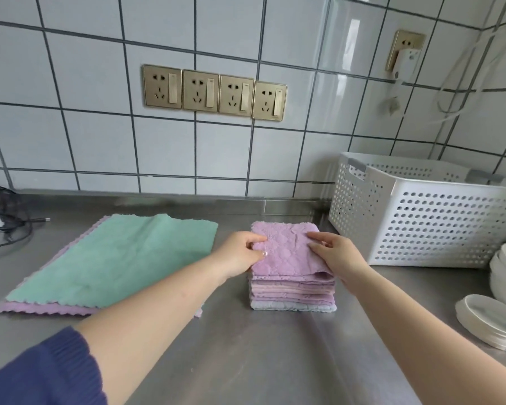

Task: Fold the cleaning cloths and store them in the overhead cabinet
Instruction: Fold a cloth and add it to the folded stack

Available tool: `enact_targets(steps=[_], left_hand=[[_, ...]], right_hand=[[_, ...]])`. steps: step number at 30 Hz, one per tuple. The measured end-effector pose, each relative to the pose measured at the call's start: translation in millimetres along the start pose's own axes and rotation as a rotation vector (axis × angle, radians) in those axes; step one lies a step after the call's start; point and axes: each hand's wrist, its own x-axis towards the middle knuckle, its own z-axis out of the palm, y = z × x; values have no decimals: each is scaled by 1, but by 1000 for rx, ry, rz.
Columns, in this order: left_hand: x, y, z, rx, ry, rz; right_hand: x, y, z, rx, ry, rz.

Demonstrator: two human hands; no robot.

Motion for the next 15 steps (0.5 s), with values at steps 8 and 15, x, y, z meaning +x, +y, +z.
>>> enact_targets(steps=[8,15], left_hand=[[6,-6,7,48,24,2],[21,13,17,548,118,118]], right_hand=[[10,5,3,-158,21,-46],[10,-22,13,-577,144,-421]])
